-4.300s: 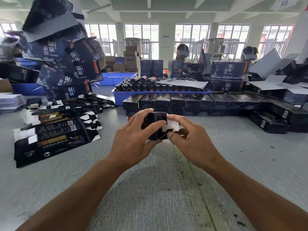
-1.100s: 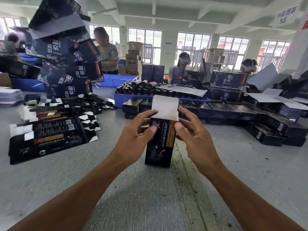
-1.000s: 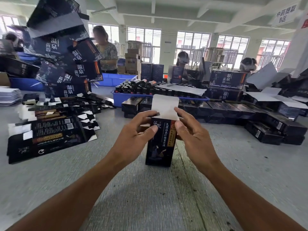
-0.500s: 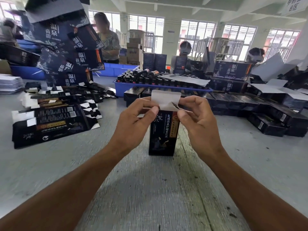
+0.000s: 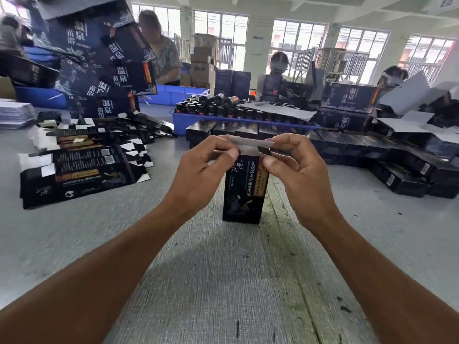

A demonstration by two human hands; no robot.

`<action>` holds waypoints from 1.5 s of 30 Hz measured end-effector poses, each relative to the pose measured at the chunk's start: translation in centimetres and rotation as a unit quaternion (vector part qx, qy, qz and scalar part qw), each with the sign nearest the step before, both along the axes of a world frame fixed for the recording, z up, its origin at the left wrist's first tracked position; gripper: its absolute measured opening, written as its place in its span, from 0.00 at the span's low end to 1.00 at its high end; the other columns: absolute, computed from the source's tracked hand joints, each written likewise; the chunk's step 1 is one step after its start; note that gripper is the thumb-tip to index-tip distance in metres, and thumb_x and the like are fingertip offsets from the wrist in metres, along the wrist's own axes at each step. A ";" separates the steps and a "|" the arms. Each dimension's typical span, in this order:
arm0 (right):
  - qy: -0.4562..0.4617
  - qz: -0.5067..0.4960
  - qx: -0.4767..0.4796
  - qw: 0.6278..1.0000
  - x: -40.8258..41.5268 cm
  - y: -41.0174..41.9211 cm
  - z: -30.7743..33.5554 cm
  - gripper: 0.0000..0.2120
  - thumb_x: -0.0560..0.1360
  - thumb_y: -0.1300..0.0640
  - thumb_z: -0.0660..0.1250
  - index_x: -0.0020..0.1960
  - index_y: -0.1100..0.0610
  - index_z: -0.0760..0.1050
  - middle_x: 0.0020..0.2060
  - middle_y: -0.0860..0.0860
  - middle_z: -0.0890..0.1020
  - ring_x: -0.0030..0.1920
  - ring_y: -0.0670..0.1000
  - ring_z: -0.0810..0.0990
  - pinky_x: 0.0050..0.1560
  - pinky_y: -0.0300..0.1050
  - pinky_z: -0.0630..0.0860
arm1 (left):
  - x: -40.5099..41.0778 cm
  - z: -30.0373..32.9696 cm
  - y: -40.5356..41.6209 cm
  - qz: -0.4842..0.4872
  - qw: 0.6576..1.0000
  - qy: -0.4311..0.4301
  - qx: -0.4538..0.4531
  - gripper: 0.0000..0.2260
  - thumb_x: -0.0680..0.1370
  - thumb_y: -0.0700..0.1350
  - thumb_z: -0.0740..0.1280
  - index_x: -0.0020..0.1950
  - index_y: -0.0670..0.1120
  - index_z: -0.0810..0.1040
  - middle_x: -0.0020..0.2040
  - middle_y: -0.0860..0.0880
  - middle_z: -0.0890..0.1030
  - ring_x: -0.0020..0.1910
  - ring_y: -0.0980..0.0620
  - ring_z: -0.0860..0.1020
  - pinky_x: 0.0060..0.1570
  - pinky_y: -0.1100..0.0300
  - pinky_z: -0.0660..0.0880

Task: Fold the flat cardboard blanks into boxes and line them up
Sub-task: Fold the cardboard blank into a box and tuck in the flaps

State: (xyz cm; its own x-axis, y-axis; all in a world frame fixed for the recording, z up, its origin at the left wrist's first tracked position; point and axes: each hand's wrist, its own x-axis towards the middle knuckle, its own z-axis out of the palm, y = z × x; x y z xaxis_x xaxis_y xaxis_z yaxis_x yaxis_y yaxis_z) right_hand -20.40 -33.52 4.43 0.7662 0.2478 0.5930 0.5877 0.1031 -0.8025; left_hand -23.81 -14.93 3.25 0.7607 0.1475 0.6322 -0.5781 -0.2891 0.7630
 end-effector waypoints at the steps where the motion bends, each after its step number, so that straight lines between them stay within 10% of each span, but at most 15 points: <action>1: 0.002 -0.001 0.000 1.000 0.0 0.0 0.0 0.12 0.78 0.61 0.71 0.58 0.49 0.76 0.55 0.46 0.82 0.55 0.45 0.82 0.53 0.39 0.80 | 0.0 0.0 0.0 -0.002 1.000 0.001 -0.003 0.05 0.79 0.50 0.66 0.49 0.51 0.81 0.55 0.54 0.82 0.55 0.48 0.81 0.58 0.42 0.79; 8: -0.017 -0.034 0.020 0.999 -0.3 0.4 0.0 0.06 0.81 0.57 0.67 0.57 0.51 0.80 0.48 0.42 0.84 0.50 0.43 0.84 0.50 0.35 0.79 | -0.6 0.3 -0.5 0.009 0.999 -0.031 -0.026 0.14 0.84 0.52 0.63 0.51 0.45 0.83 0.48 0.49 0.85 0.48 0.50 0.83 0.45 0.61 0.80; 17: -0.020 -0.048 0.010 0.999 -0.4 0.5 -0.1 0.07 0.80 0.52 0.68 0.53 0.54 0.81 0.48 0.49 0.84 0.49 0.49 0.84 0.52 0.44 0.82 | -1.0 0.9 -0.9 0.054 0.998 -0.017 -0.026 0.19 0.83 0.55 0.62 0.50 0.40 0.84 0.47 0.41 0.85 0.48 0.40 0.82 0.50 0.38 0.79; 22: -0.016 -0.056 -0.002 0.998 0.0 0.4 -0.2 0.05 0.80 0.57 0.68 0.54 0.53 0.81 0.48 0.44 0.84 0.48 0.46 0.84 0.48 0.37 0.80 | -1.0 0.6 -1.1 0.063 0.997 -0.017 -0.032 0.09 0.82 0.47 0.68 0.53 0.43 0.84 0.56 0.51 0.85 0.56 0.55 0.83 0.58 0.47 0.80; 34: -0.066 -0.094 -0.062 0.991 0.2 0.4 -0.6 0.07 0.81 0.55 0.66 0.57 0.50 0.81 0.54 0.45 0.83 0.54 0.46 0.83 0.56 0.46 0.81 | -0.8 0.2 -0.7 0.061 0.996 -0.047 0.034 0.09 0.82 0.42 0.67 0.60 0.48 0.83 0.56 0.54 0.83 0.57 0.55 0.81 0.57 0.48 0.80; 45: -0.157 -0.155 -0.121 0.968 1.5 0.1 -1.0 0.08 0.81 0.51 0.67 0.56 0.51 0.82 0.57 0.44 0.81 0.60 0.39 0.78 0.52 0.30 0.76 | -0.2 -0.1 0.6 0.091 0.977 -0.116 0.157 0.10 0.80 0.43 0.69 0.61 0.42 0.83 0.62 0.46 0.82 0.55 0.53 0.82 0.47 0.56 0.83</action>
